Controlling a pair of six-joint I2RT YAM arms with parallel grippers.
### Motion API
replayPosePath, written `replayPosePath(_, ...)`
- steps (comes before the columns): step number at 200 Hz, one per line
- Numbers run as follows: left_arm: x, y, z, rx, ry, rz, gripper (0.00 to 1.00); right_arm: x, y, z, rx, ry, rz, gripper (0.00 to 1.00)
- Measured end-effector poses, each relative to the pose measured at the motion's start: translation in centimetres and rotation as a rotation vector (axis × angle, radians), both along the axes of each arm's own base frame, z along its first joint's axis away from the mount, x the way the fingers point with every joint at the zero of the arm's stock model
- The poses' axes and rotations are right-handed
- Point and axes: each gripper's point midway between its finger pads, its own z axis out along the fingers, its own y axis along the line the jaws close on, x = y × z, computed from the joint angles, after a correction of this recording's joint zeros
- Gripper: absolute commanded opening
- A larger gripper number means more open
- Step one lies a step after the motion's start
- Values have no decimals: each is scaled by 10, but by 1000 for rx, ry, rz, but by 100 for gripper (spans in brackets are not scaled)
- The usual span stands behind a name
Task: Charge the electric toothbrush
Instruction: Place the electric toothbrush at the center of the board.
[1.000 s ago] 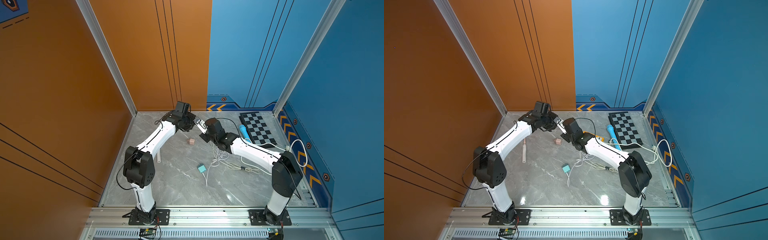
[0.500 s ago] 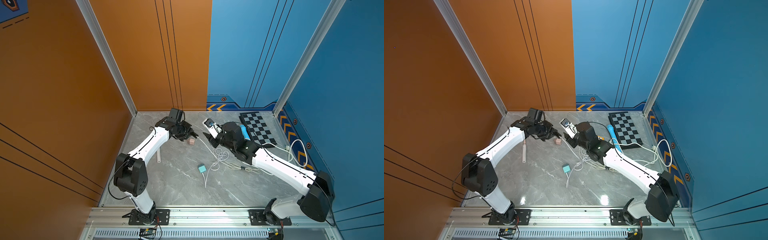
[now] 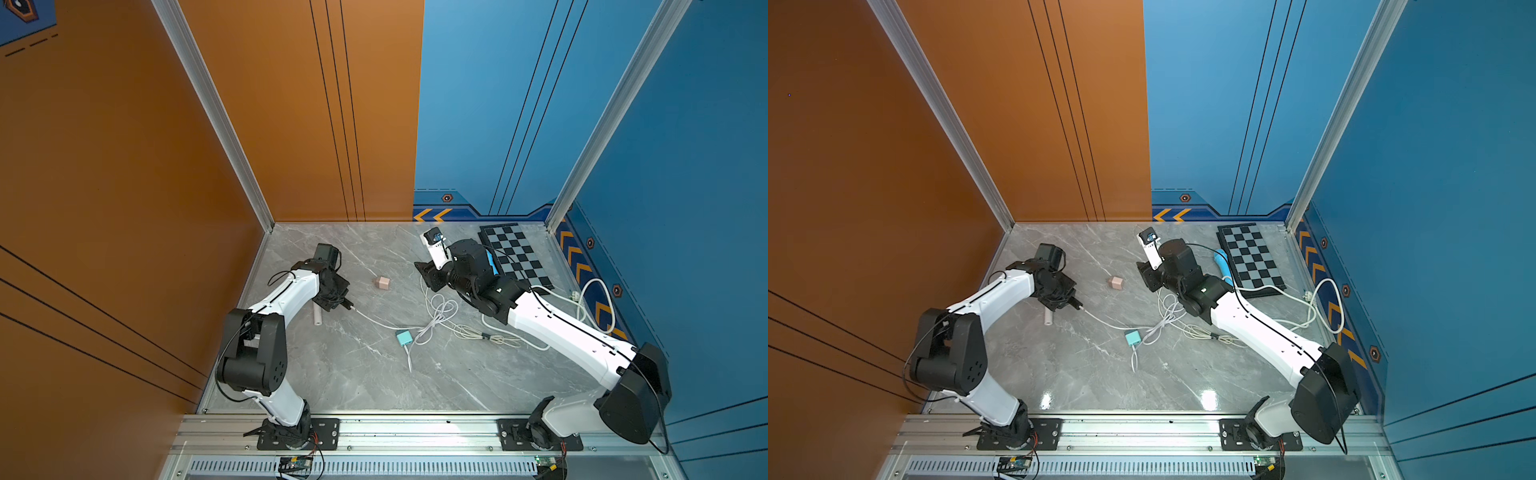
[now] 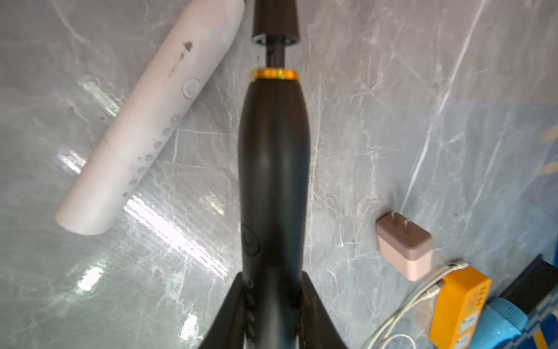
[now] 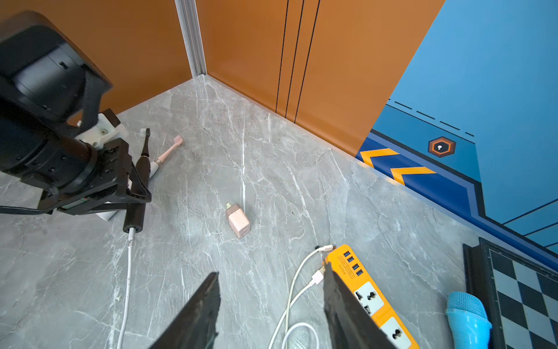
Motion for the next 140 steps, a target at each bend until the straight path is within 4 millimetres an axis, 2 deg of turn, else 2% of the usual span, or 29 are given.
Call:
replayPosePath(18,-7,-2,-27,20,79,-36,0,0,0,0,6,6,-5,57)
replayPosePath(35,-8,-6,-41,35,118,-77,22,0,-1,-1,8,7,-8,58)
replayPosePath(46,-5,-10,-41,42,113,-102,39,-1,-2,-1,7,7,-10,58)
replayPosePath(60,0,-16,-38,43,99,-127,52,-3,-3,-1,5,9,-10,58)
replayPosePath(77,2,-19,-35,48,89,-155,62,-4,-5,1,4,10,-10,58)
replayPosePath(90,4,-18,-32,57,77,-173,65,-5,-6,3,7,7,-10,59)
replayPosePath(103,5,-16,-22,82,46,-205,63,-6,-7,4,7,6,-10,59)
replayPosePath(117,9,-20,3,124,-26,-282,61,-7,-7,6,10,4,-10,59)
replayPosePath(128,13,-34,29,151,-96,-373,58,-7,-7,6,10,4,-10,59)
replayPosePath(140,19,-61,62,184,-185,-502,55,-7,-7,5,8,7,-9,59)
